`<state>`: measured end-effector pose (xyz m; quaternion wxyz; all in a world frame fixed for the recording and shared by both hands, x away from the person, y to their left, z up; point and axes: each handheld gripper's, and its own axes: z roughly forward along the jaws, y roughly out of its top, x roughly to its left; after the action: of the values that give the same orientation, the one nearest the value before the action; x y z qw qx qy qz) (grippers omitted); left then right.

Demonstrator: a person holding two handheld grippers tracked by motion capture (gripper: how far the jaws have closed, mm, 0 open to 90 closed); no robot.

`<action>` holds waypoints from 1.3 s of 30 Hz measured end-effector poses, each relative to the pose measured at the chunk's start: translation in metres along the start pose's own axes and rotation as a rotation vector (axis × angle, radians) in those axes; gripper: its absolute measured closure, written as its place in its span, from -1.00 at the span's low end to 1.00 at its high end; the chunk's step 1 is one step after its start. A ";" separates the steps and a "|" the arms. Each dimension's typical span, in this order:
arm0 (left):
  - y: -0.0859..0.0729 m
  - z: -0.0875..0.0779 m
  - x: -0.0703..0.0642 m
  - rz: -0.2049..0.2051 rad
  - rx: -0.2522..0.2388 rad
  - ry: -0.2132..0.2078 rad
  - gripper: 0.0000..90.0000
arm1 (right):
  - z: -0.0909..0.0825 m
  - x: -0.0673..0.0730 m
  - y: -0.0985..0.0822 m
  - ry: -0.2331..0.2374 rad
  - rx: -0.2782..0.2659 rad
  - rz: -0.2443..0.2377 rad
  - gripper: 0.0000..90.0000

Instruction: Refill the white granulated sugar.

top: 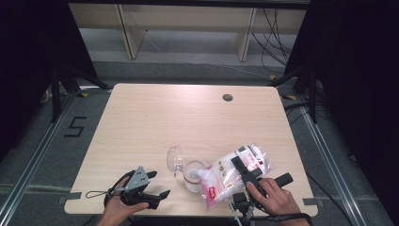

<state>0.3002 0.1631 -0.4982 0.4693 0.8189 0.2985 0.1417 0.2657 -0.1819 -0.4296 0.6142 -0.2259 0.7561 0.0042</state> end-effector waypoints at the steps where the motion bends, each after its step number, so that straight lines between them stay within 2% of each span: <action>1: 0.000 0.000 0.000 0.000 0.002 0.000 -0.60 | 0.000 0.001 -0.001 -0.013 -0.003 0.007 0.21; 3: 0.000 -0.001 -0.001 -0.020 0.010 0.002 -0.60 | 0.000 0.000 -0.001 -0.014 -0.003 0.005 0.21; 4: 0.000 -0.001 -0.001 -0.017 0.012 0.003 -0.60 | 0.000 -0.001 -0.001 -0.012 -0.003 0.001 0.21; 5: 0.000 -0.001 -0.001 -0.012 0.017 0.004 -0.60 | 0.000 -0.003 -0.001 -0.023 -0.016 -0.023 0.21; 8: 0.000 -0.002 -0.001 -0.011 0.022 0.004 -0.60 | 0.000 -0.003 -0.002 -0.026 -0.018 -0.023 0.22; 9: 0.000 -0.001 -0.001 -0.012 0.016 0.003 -0.60 | 0.000 -0.002 -0.002 -0.019 -0.012 -0.004 0.22; 10: 0.000 -0.001 -0.001 -0.019 0.010 0.003 -0.60 | 0.000 -0.003 -0.002 -0.023 -0.014 -0.017 0.22; 12: 0.000 -0.002 0.000 -0.004 0.024 0.011 -0.60 | 0.001 -0.002 -0.002 -0.021 -0.012 -0.018 0.22; 13: 0.000 -0.002 -0.001 -0.010 0.018 0.006 -0.60 | 0.001 -0.002 -0.002 -0.020 -0.011 -0.024 0.22; 14: 0.000 -0.002 -0.001 -0.013 0.027 0.011 -0.60 | 0.001 -0.002 -0.002 -0.019 -0.010 -0.019 0.22; 15: 0.001 -0.003 0.000 0.004 0.042 0.018 -0.60 | 0.001 -0.002 -0.002 -0.016 -0.011 -0.021 0.22; 17: 0.000 -0.003 0.001 0.006 0.034 0.017 -0.60 | 0.001 -0.002 -0.002 -0.021 -0.013 -0.020 0.23; 19: 0.000 -0.002 -0.001 -0.013 0.021 0.005 -0.60 | 0.000 -0.001 -0.003 -0.020 -0.004 0.010 0.24; 21: 0.000 -0.002 -0.001 -0.014 0.020 0.006 -0.60 | -0.001 -0.001 -0.003 -0.006 0.010 0.007 0.25; 26: 0.000 -0.003 0.000 0.005 0.033 0.014 -0.60 | -0.001 -0.001 -0.003 -0.010 0.011 0.012 0.25; 27: 0.000 -0.002 0.000 0.001 0.031 0.014 -0.60 | -0.001 -0.001 -0.003 -0.013 0.007 0.009 0.26; 28: 0.000 -0.001 -0.001 -0.019 0.009 0.004 -0.60 | -0.001 -0.002 -0.003 -0.013 0.007 0.009 0.26; 30: 0.000 -0.003 -0.001 -0.012 0.028 0.006 -0.60 | 0.000 -0.001 -0.004 -0.021 0.003 0.017 0.26; 39: 0.000 -0.002 -0.001 -0.013 0.021 0.006 -0.60 | -0.001 -0.002 -0.003 -0.033 -0.005 0.010 0.28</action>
<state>0.2984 0.1640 -0.4967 0.4606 0.8215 0.3065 0.1380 0.2657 -0.1846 -0.4266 0.6260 -0.2238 0.7469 0.0130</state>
